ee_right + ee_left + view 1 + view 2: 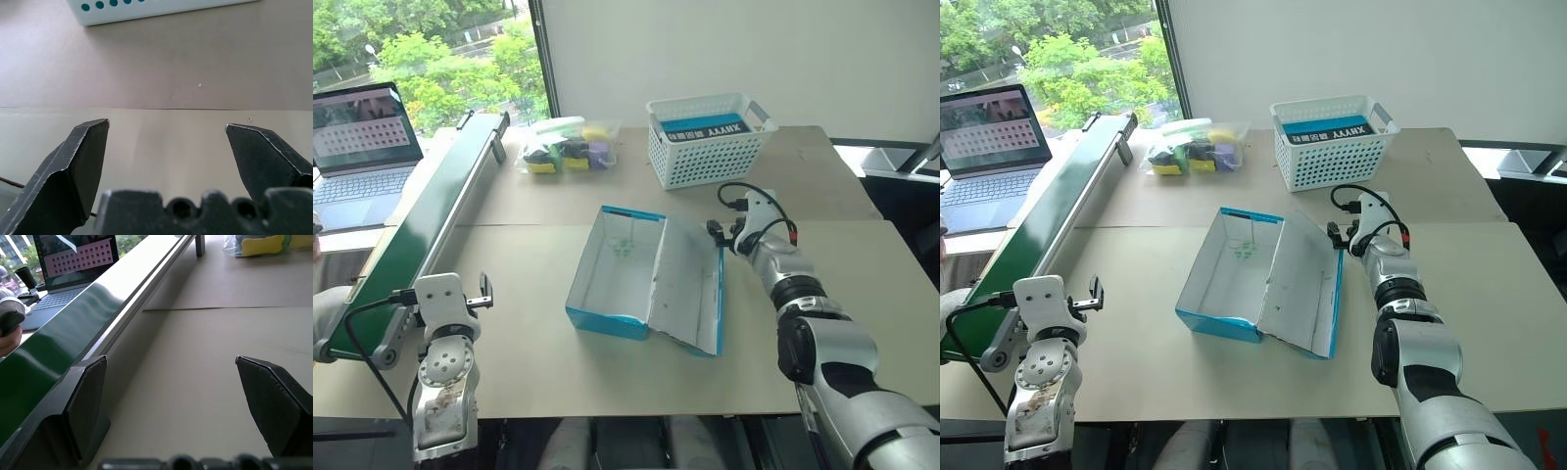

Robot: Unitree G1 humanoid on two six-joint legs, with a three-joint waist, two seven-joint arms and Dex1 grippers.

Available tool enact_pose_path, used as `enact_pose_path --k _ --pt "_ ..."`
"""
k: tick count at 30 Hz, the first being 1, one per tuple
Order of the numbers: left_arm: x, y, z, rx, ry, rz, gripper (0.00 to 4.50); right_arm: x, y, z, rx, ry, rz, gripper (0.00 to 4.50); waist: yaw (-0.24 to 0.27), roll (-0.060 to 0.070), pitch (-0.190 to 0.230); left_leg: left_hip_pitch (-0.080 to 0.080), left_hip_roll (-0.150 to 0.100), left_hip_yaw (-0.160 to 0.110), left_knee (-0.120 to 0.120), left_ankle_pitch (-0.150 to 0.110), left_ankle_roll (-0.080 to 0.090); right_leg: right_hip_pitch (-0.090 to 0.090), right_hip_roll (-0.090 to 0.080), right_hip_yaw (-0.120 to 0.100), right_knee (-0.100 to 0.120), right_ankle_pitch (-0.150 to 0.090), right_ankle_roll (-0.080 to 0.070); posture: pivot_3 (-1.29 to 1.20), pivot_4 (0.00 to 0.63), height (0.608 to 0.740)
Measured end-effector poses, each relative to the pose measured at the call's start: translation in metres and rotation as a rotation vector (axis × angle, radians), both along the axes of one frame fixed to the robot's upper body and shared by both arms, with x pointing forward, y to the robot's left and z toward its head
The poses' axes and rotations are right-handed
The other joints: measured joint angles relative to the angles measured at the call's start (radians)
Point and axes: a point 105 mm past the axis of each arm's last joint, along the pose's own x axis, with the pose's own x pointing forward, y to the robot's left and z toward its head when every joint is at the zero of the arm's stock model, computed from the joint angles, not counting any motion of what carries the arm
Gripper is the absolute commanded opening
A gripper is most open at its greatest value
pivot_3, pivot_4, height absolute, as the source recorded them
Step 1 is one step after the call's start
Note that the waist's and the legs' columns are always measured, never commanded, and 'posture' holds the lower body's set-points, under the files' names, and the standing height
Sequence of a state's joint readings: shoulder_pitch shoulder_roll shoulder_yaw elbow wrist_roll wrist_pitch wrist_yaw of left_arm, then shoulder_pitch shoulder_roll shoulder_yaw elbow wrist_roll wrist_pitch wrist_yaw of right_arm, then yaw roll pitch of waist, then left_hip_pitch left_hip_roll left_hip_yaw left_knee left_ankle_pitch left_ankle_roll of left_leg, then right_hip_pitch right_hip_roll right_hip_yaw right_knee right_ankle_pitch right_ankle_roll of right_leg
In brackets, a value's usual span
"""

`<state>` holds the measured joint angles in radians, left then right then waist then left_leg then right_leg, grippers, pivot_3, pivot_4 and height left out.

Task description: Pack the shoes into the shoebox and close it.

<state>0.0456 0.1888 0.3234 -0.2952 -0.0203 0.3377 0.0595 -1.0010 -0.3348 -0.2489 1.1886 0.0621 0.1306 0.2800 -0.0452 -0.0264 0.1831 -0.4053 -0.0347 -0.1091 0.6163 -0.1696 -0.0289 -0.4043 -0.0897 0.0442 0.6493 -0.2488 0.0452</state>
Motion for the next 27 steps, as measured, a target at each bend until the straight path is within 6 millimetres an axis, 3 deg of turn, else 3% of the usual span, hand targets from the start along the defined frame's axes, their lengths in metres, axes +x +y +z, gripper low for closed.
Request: enact_pose_path --k 6,9,11,13,15,16,17,18,20,22,23,27 --pt "0.002 0.01 0.014 0.029 -0.018 -0.027 4.5 0.001 -0.013 0.008 -0.002 -0.054 -0.152 4.48 -0.005 0.0 0.0 0.0 0.0 0.0 0.0 0.0 0.0 -0.001 0.0 0.0 0.0 0.0 0.0 0.0 0.15 0.729" --pt "-0.004 0.015 0.02 0.027 -0.04 -0.016 4.5 0.005 -0.02 0.042 0.037 -0.184 -0.211 4.48 -0.005 0.0 0.0 0.0 0.0 0.0 0.0 0.0 0.0 -0.001 0.0 0.0 0.0 0.0 0.0 0.0 0.15 0.729" --pt "-0.007 0.017 0.018 0.018 -0.034 -0.016 4.5 0.008 -0.012 0.068 0.056 -0.272 -0.188 4.48 -0.008 0.0 0.0 0.0 0.0 0.0 0.0 0.0 0.0 -0.001 0.0 0.0 0.0 0.0 0.0 0.0 0.15 0.729" --pt "-0.013 0.021 0.014 0.013 -0.019 -0.014 4.5 0.012 0.022 0.111 0.087 -0.396 -0.046 4.48 -0.023 0.0 0.0 0.0 0.001 0.0 0.0 0.0 0.0 -0.002 0.001 0.001 0.001 0.001 -0.001 0.0 0.15 0.729" --pt "-0.015 0.019 0.017 0.007 -0.031 -0.032 4.5 0.007 0.068 0.149 0.116 -0.485 0.153 4.48 -0.031 0.001 0.0 0.001 0.003 0.001 0.0 0.0 0.0 -0.002 0.003 0.001 0.002 0.001 -0.002 0.0 0.15 0.729" --pt "-0.018 0.018 0.021 0.005 -0.043 -0.053 4.5 -0.004 0.107 0.166 0.121 -0.523 0.323 4.48 -0.032 0.001 0.0 0.001 0.005 0.001 -0.001 0.0 0.0 -0.002 0.004 0.0 0.002 0.001 -0.002 0.0 0.15 0.729" --pt "-0.022 0.02 0.024 0.005 -0.049 -0.062 4.5 -0.015 0.134 0.173 0.111 -0.538 0.449 4.48 -0.035 0.001 0.0 0.001 0.007 0.001 -0.001 -0.001 0.001 -0.002 0.006 0.001 0.001 0.001 -0.003 0.0 0.15 0.729" --pt "-0.03 0.025 0.027 0.001 -0.047 -0.075 4.5 -0.038 0.174 0.176 0.099 -0.542 0.647 4.48 -0.039 0.001 0.0 0.001 0.009 0.001 -0.002 -0.002 0.001 -0.002 0.007 0.001 0.0 0.002 -0.003 0.0 0.15 0.729" --pt "-0.04 0.034 0.033 0.015 -0.045 -0.081 4.5 -0.075 0.223 0.165 0.097 -0.501 0.909 4.48 -0.036 0.001 0.0 0.001 0.013 0.0 -0.001 -0.004 0.0 -0.003 0.011 0.0 0.0 0.001 -0.005 0.0 0.15 0.729" --pt "-0.054 0.047 0.041 0.021 -0.05 -0.076 4.5 -0.111 0.254 0.148 0.114 -0.421 1.13 4.48 -0.021 0.0 0.0 -0.001 0.014 -0.001 0.0 -0.004 -0.001 -0.004 0.012 -0.001 0.0 0.002 -0.007 0.0 0.15 0.729" --pt "-0.069 0.062 0.045 0.026 -0.034 -0.05 4.5 -0.138 0.27 0.139 0.135 -0.374 1.278 4.48 -0.018 -0.001 0.0 0.0 0.014 -0.001 0.0 -0.004 -0.001 -0.004 0.012 -0.001 0.0 0.003 -0.007 0.0 0.15 0.729" --pt "-0.102 0.095 0.057 0.062 -0.012 0.045 4.5 -0.183 0.294 0.11 0.021 -0.287 1.516 4.48 -0.012 -0.003 -0.002 0.006 0.015 -0.001 0.0 -0.004 -0.001 0.001 0.012 -0.002 -0.002 0.003 -0.008 0.0 0.15 0.729"
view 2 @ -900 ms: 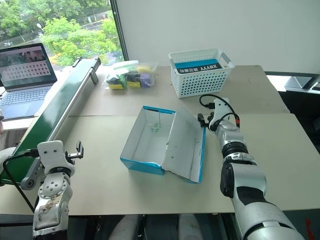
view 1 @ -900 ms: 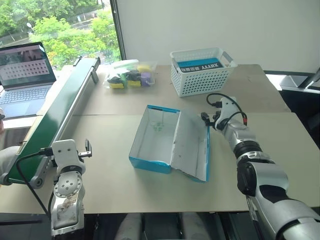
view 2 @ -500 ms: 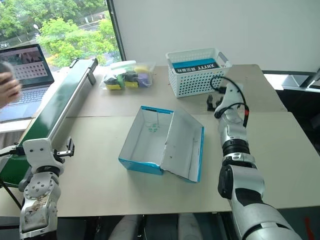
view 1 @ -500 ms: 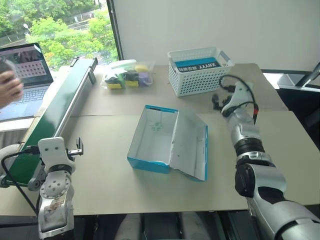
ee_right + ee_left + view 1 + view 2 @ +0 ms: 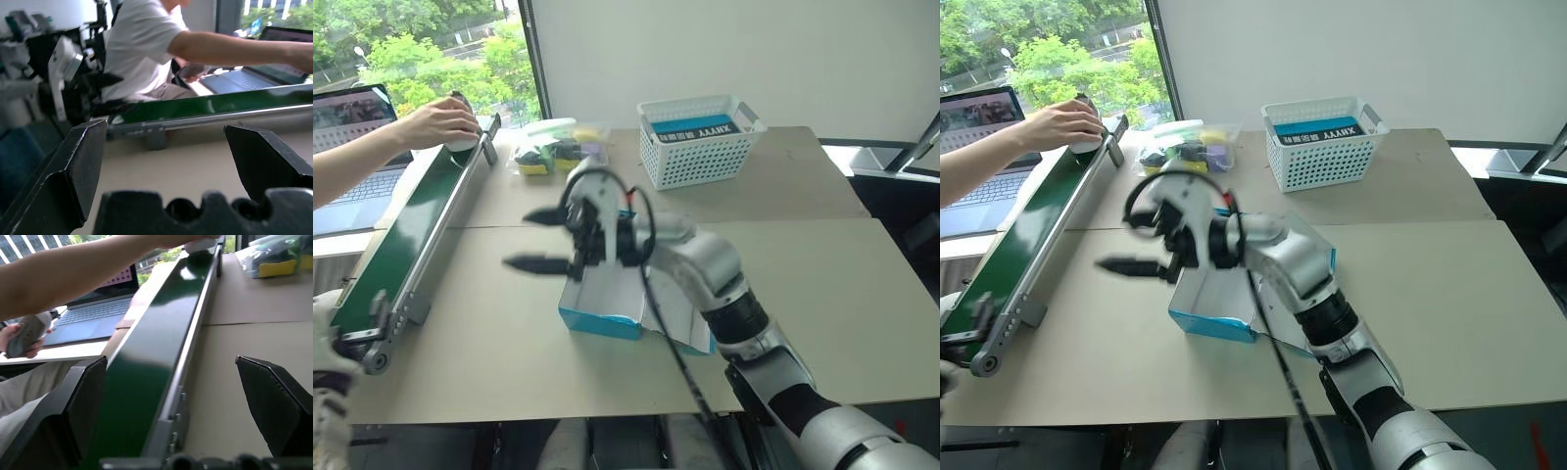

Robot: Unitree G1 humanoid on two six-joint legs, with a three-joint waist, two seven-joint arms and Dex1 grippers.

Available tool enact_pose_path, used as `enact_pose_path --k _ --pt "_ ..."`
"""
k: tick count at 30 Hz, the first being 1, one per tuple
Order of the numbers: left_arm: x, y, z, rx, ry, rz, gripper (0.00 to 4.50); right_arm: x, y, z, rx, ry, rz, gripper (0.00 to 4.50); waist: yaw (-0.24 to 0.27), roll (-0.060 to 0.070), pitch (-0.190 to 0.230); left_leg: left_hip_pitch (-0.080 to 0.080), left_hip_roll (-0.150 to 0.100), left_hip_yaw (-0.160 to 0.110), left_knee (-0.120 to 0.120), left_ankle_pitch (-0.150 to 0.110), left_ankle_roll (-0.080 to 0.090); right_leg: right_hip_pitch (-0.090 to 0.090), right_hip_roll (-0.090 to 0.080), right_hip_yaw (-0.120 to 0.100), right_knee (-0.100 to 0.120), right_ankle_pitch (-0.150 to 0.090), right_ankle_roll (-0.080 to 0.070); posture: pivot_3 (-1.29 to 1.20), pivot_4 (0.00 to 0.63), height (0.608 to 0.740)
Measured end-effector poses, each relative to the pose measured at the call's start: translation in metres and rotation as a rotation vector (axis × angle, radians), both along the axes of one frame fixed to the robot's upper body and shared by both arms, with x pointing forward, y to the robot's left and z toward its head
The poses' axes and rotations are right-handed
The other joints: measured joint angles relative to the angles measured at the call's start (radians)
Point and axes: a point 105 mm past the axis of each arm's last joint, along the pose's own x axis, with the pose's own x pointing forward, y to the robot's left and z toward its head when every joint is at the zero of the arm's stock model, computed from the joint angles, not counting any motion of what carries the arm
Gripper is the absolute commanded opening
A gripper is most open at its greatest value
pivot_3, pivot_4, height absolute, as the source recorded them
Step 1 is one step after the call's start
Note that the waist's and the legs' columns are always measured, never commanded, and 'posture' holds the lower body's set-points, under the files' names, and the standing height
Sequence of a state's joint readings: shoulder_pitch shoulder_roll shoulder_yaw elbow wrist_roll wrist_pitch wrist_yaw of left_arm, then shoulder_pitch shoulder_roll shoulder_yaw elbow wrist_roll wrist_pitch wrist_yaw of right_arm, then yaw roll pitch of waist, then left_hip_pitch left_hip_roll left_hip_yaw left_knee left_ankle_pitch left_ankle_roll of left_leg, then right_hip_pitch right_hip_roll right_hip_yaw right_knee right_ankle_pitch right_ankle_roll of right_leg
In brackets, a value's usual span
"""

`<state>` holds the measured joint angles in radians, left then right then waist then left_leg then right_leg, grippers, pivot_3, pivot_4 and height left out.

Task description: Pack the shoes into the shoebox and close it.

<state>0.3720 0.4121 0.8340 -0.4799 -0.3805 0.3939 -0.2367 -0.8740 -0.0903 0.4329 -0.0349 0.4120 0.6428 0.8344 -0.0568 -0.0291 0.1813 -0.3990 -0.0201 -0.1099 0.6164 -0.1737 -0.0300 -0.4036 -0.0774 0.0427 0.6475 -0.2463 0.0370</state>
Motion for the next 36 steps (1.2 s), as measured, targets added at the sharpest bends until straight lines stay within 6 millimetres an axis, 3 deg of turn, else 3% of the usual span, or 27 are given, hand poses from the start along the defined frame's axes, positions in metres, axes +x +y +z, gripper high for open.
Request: enact_pose_path --k 3,6,13,17,27,36 --pt "-0.012 0.005 -0.006 -0.038 0.03 0.002 4.5 -0.003 0.003 -0.024 -0.092 -0.016 -0.006 4.48 0.006 -0.003 -0.002 0.0 0.001 0.001 0.0 0.0 0.0 -0.001 0.0 0.0 0.0 -0.003 0.003 0.0 0.15 0.729" --pt "-0.021 0.005 -0.019 -0.078 0.096 -0.039 4.5 0.008 0.003 -0.037 -0.16 -0.083 -0.071 4.48 0.009 -0.004 -0.003 0.0 0.002 0.002 0.0 0.0 -0.001 -0.002 0.001 0.0 0.0 -0.003 0.001 0.0 0.15 0.729" --pt "-0.029 0.011 -0.041 -0.142 0.217 -0.139 4.5 0.027 0.002 -0.038 -0.154 -0.136 -0.218 4.48 0.009 -0.005 -0.003 0.0 0.003 0.002 -0.004 0.0 -0.001 -0.004 0.002 0.0 0.0 -0.002 -0.006 0.0 0.15 0.729" --pt "-0.02 0.017 -0.04 -0.153 0.167 -0.116 4.5 0.036 -0.001 -0.036 -0.11 -0.118 -0.311 4.48 0.014 -0.006 -0.004 0.0 0.003 0.002 -0.004 0.0 -0.001 -0.004 0.001 -0.001 0.0 -0.002 -0.006 0.0 0.15 0.729" --pt "0.006 0.01 -0.041 -0.187 0.072 -0.107 4.5 0.048 -0.011 -0.036 -0.093 -0.115 -0.407 4.48 0.01 -0.008 -0.004 0.0 0.003 0.002 -0.005 -0.001 -0.002 -0.004 0.002 0.0 0.0 -0.002 -0.006 0.0 0.15 0.729" --pt "0.009 0.014 -0.046 -0.213 0.058 -0.064 4.5 0.05 -0.016 -0.043 -0.118 -0.119 -0.423 4.48 0.011 -0.008 -0.005 0.0 0.003 0.002 -0.005 -0.001 -0.002 -0.004 0.002 0.0 0.0 -0.002 -0.006 0.0 0.15 0.729"
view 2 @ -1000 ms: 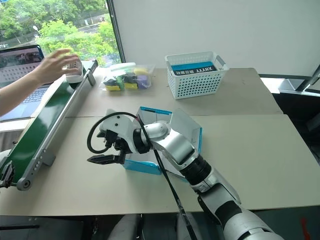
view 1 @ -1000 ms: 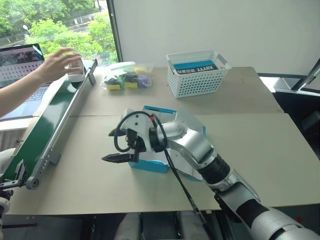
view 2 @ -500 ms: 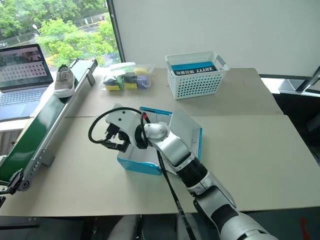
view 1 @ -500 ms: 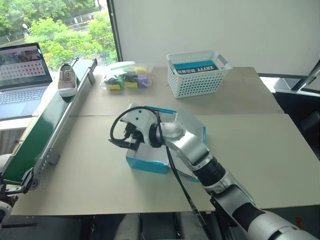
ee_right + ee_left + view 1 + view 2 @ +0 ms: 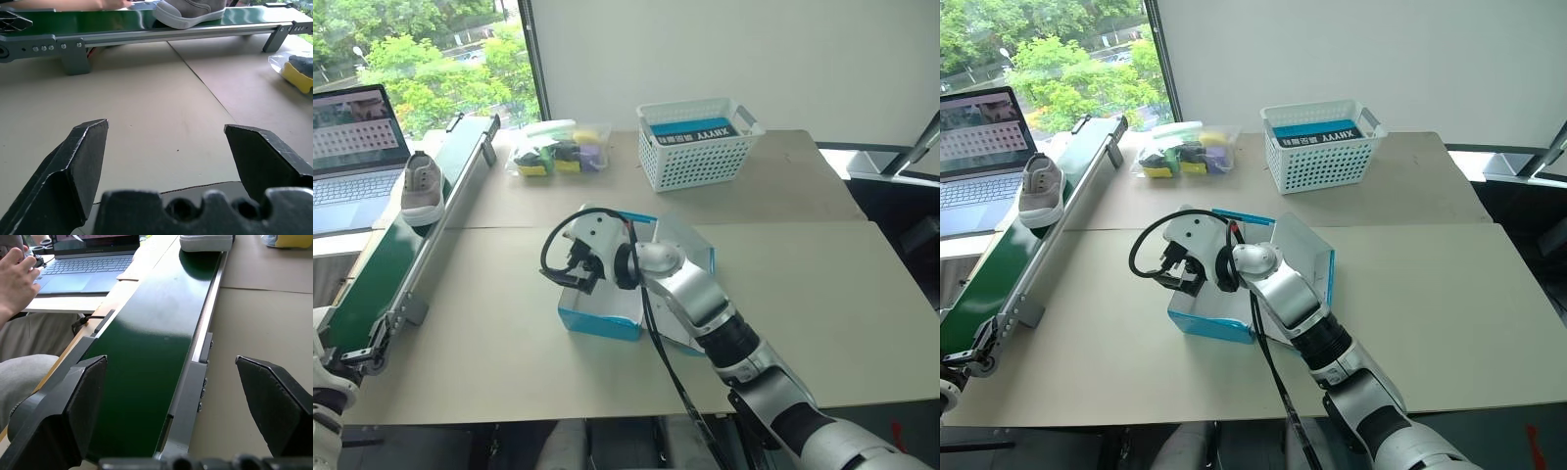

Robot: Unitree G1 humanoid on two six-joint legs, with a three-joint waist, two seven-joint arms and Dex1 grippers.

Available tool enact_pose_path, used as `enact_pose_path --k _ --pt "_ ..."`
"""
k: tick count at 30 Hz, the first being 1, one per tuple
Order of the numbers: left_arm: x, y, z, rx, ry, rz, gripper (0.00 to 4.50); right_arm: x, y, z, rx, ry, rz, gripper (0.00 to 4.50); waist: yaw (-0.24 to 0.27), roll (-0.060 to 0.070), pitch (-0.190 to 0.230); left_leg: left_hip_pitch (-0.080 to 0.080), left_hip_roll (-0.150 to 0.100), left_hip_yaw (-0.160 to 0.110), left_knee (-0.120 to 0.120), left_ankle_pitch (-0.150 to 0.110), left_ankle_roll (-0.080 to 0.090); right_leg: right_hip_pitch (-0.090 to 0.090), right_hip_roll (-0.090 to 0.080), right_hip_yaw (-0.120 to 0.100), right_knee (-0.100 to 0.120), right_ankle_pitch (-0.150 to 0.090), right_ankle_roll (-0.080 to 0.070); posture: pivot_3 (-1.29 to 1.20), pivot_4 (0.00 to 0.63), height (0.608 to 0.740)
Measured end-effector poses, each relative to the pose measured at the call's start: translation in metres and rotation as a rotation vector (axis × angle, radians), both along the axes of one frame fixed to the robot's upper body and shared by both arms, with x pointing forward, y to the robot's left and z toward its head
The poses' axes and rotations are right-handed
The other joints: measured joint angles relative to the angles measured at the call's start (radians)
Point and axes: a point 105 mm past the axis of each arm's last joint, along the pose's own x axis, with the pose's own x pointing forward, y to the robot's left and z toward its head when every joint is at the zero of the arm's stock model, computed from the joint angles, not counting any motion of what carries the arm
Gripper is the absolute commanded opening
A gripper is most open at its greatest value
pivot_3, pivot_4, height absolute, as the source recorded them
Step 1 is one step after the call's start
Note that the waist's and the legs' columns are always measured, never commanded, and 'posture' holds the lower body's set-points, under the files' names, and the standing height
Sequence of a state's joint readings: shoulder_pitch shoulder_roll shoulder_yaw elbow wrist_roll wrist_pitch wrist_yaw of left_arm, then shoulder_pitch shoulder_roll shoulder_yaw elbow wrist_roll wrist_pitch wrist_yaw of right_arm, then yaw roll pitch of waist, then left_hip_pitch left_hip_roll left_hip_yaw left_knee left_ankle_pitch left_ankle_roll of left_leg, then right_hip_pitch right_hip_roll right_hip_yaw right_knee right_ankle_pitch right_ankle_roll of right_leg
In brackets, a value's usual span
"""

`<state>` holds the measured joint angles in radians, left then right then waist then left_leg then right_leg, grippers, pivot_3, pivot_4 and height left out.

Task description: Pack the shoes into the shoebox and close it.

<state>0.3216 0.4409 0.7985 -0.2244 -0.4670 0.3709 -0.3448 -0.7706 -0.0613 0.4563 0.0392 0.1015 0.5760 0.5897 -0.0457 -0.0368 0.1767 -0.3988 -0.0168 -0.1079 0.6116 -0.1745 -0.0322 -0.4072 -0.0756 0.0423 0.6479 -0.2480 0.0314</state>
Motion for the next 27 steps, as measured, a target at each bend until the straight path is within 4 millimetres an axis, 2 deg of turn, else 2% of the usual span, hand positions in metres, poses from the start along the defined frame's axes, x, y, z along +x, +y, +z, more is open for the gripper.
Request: enact_pose_path --k 16,27 --pt "0.003 0.001 -0.007 -0.017 0.016 0.0 4.5 -0.001 0.002 0.003 0.013 0.0 -0.001 4.48 0.0 0.0 0.0 0.0 0.0 0.0 0.0 0.0 0.0 0.0 0.0 0.0 0.0 0.0 0.0 0.0 0.15 0.729" --pt "0.001 0.011 -0.022 -0.046 0.061 0.041 4.5 -0.001 0.0 0.004 0.012 0.003 -0.009 4.48 0.0 0.0 0.0 0.0 0.0 0.0 0.0 0.0 0.0 0.0 0.0 0.0 0.0 0.0 0.0 0.0 0.15 0.729"
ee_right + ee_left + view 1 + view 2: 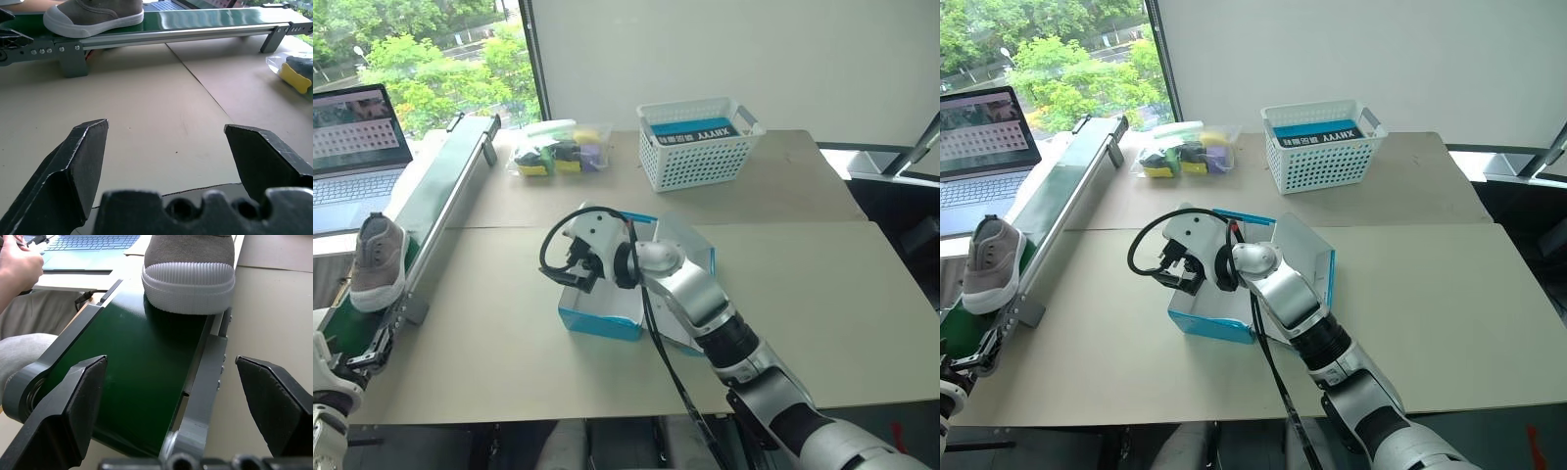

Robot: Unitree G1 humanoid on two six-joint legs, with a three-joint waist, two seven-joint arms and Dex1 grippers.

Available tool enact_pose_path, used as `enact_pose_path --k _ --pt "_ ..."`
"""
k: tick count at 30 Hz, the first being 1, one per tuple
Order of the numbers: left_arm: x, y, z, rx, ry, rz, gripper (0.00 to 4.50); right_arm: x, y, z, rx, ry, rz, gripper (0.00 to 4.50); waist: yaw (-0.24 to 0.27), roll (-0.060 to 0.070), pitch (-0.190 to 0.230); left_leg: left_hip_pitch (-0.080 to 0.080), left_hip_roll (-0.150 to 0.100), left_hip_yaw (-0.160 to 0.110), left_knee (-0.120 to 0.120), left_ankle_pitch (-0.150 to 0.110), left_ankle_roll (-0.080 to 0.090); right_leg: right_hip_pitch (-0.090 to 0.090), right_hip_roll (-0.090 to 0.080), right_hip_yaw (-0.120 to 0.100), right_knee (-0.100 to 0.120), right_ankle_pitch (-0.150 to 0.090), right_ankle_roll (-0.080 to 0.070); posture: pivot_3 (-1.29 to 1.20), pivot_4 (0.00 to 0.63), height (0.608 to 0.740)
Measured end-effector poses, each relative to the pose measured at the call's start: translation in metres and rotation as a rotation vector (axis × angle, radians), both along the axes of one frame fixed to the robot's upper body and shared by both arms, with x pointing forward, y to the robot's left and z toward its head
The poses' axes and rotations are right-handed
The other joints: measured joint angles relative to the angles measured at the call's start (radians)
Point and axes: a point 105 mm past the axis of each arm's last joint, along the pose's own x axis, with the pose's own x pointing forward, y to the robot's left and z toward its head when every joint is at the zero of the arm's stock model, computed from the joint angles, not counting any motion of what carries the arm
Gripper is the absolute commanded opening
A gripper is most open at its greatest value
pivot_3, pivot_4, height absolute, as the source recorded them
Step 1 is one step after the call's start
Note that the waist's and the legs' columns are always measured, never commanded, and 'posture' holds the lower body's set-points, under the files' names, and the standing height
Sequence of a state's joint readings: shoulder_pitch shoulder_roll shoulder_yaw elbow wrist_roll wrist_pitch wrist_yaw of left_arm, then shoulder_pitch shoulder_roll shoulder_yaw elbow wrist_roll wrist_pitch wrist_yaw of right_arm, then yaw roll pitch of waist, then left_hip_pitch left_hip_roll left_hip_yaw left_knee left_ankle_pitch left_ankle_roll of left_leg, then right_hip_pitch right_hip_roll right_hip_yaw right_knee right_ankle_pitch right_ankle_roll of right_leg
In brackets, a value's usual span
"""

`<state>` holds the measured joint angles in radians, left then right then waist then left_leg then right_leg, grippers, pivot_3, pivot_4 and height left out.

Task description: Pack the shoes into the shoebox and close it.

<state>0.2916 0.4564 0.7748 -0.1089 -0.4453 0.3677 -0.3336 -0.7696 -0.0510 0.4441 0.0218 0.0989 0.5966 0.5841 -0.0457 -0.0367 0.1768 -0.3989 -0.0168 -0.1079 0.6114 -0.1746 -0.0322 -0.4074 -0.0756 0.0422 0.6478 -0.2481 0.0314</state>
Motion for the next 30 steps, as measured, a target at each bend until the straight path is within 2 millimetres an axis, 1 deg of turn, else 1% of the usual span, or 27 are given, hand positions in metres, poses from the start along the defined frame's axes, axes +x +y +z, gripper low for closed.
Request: enact_pose_path --k 8,9,11,14,16,17,22,24,26,28,30 --pt "0.009 0.002 -0.002 0.001 -0.006 0.001 4.5 0.001 -0.001 0.004 0.011 -0.01 -0.012 4.48 -0.002 0.0 0.0 0.0 0.0 0.0 -0.001 0.0 0.0 0.0 0.0 0.0 0.0 0.0 0.0 0.0 0.15 0.729" --pt "0.01 0.002 -0.002 0.002 -0.008 0.002 4.24 0.001 -0.001 0.004 0.012 -0.011 -0.015 4.49 -0.002 0.0 0.0 0.0 0.0 0.0 -0.001 0.0 0.0 -0.001 0.0 0.0 0.0 0.0 0.0 0.0 0.15 0.729" --pt "0.011 0.001 -0.002 0.01 -0.011 -0.001 3.93 0.001 -0.002 0.004 0.012 -0.012 -0.019 4.5 -0.001 0.0 0.0 0.0 0.0 0.0 -0.001 0.0 0.0 -0.001 0.0 0.0 0.0 0.0 0.0 0.0 0.15 0.729" --pt "0.013 0.0 -0.002 0.015 -0.011 -0.009 3.26 0.001 -0.002 0.004 0.012 -0.013 -0.02 4.5 -0.001 0.0 0.0 0.0 0.0 0.0 -0.001 0.0 0.0 -0.001 0.0 0.0 0.0 0.0 0.0 0.0 0.15 0.729" --pt "0.015 -0.002 -0.003 0.019 -0.007 -0.014 3.0 0.001 -0.002 0.004 0.013 -0.014 -0.022 4.5 -0.001 0.0 0.0 0.0 0.0 0.0 -0.001 0.0 0.0 -0.001 0.0 0.0 0.0 0.0 0.0 0.0 0.15 0.729" --pt "0.015 -0.002 -0.003 0.02 -0.007 -0.015 2.94 0.001 -0.002 0.005 0.013 -0.014 -0.022 4.5 -0.001 0.0 0.0 0.0 0.0 0.0 -0.001 0.0 0.0 -0.001 0.0 0.0 0.0 0.0 0.0 0.0 0.15 0.729" --pt "0.018 -0.003 -0.002 0.022 -0.015 -0.007 2.94 0.002 -0.002 0.004 0.011 -0.017 -0.026 4.5 -0.001 0.0 0.0 0.0 0.0 0.0 -0.001 0.0 0.0 -0.001 0.0 0.0 0.0 0.0 0.0 0.0 0.15 0.729" --pt "0.021 -0.006 0.003 0.031 -0.049 0.005 2.94 0.002 -0.003 0.004 0.011 -0.016 -0.028 4.5 0.0 0.0 0.0 0.0 0.0 0.0 -0.001 0.0 0.0 -0.001 0.0 0.0 0.0 0.0 0.0 0.0 0.15 0.729" --pt "0.027 -0.012 0.017 0.06 -0.116 0.007 2.94 0.003 -0.004 0.004 0.017 -0.006 -0.039 4.5 0.001 -0.001 0.0 -0.001 0.0 0.0 -0.001 0.0 0.0 -0.001 0.0 0.0 0.0 0.0 0.0 0.0 0.15 0.729" --pt "0.036 -0.028 0.034 0.087 -0.18 -0.027 2.94 0.007 -0.006 0.006 0.045 0.027 -0.068 4.5 0.006 -0.002 0.0 -0.001 -0.001 0.0 0.0 0.0 0.0 -0.001 -0.001 0.0 0.0 0.0 0.0 0.0 0.15 0.729" --pt "0.056 -0.066 0.048 0.087 -0.248 -0.135 2.94 0.011 -0.006 0.011 0.164 0.181 -0.098 4.5 0.013 -0.002 0.0 -0.001 -0.001 -0.001 0.0 0.0 0.0 0.001 -0.001 0.0 0.0 0.001 0.001 0.0 0.15 0.729"
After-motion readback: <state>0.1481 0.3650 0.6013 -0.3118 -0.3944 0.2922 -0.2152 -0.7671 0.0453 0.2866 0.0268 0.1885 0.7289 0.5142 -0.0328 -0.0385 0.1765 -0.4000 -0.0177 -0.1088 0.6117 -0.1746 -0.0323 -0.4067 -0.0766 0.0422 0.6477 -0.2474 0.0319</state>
